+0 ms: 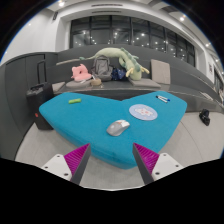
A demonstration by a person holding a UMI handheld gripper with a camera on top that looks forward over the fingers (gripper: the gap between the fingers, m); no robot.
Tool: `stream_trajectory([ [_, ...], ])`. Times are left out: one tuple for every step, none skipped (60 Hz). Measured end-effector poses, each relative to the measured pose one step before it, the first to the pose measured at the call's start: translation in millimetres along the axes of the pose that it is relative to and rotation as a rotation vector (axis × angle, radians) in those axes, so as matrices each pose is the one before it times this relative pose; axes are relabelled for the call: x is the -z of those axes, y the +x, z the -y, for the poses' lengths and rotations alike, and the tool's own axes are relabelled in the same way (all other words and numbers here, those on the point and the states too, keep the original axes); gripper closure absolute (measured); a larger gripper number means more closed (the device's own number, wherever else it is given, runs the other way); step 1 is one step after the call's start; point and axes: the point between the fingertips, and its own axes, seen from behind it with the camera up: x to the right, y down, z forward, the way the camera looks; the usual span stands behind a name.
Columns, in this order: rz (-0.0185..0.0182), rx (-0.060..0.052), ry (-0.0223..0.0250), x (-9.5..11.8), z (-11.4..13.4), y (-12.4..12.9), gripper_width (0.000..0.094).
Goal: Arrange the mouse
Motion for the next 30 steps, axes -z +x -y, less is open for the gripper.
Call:
stream_trajectory([
  [-0.00251, -0.0007, 0.00099, -4.93, -0.94, 4.11, 0.0069],
  [-0.00295, 0.0002, 0.00224, -5.20, -0.99, 3.76, 0.0069],
  [-0.00399, 0.0020, 0.00246, -4.99, -0.91, 3.69, 0.0070],
  [-0.00486, 0.0030, 0.00309, -4.62, -0.74, 3.71, 0.0070],
  [-0.00569, 0.0020, -0.00041, 4.51, 0.67, 1.42, 0.0069],
  [-0.00473, 0.0016, 0.00194, -4.58, -0.73, 2.61, 0.0071],
  [-0.00201, 0.0002, 0.00121, -4.76, -0.79, 1.70, 0.0069],
  [0.00120, -0.0013, 0.00155, -5.14, -0.27, 0.61, 0.0071],
  [0.00354, -0.0026, 0.00220, -5.17, -0.37, 0.22, 0.0069],
  [0.00346, -0.0041, 0.00265, -4.93, -0.09, 0.18, 0.0069],
  [0.00260, -0.0043, 0.00217, -4.87, -0.04, 0.29, 0.0071],
  [0.00234, -0.0034, 0.00147, -5.01, -0.17, 0.47, 0.0069],
  [0.00138, -0.0026, 0.00227, -5.41, 0.03, 0.58, 0.0067],
  [0.00088, -0.0016, 0.00385, -5.38, 0.50, 0.74, 0.0067],
  [-0.00013, -0.0009, 0.00392, -5.30, 0.41, 0.95, 0.0068],
  [-0.00035, 0.0000, 0.00308, -5.43, 0.24, 0.98, 0.0068],
  [0.00039, 0.0009, 0.00223, -5.68, -0.20, 0.58, 0.0068],
  [0.00166, 0.0005, 0.00202, -5.40, 0.16, -0.06, 0.0068],
  [0.00293, -0.0004, 0.00233, -5.68, -0.07, -0.31, 0.0071],
  [0.00271, -0.0015, 0.00307, -5.74, -0.08, 0.20, 0.0071],
  [0.00193, -0.0025, 0.00306, -5.81, 0.17, 0.12, 0.0070],
  [0.00225, -0.0030, 0.00217, -5.88, -0.30, -0.12, 0.0069],
  [0.00376, -0.0027, 0.00075, -5.68, -0.50, -1.09, 0.0070],
  [0.00330, -0.0018, -0.00230, -2.28, -0.20, -3.73, 0.0071],
  [0.00395, -0.0009, -0.00074, -4.99, -0.62, -0.63, 0.0072],
  [0.00204, -0.0006, -0.00043, -5.30, -0.65, 0.02, 0.0071],
  [0.00007, -0.0009, 0.00011, -4.96, -0.68, 0.25, 0.0072],
  [-0.00078, -0.0011, 0.00049, -5.13, -0.38, 0.63, 0.0071],
  [0.00026, -0.0005, 0.00243, -9.18, -0.82, 2.04, 0.0071],
  [-0.00155, 0.0011, -0.00034, -5.11, -0.79, 0.69, 0.0071],
])
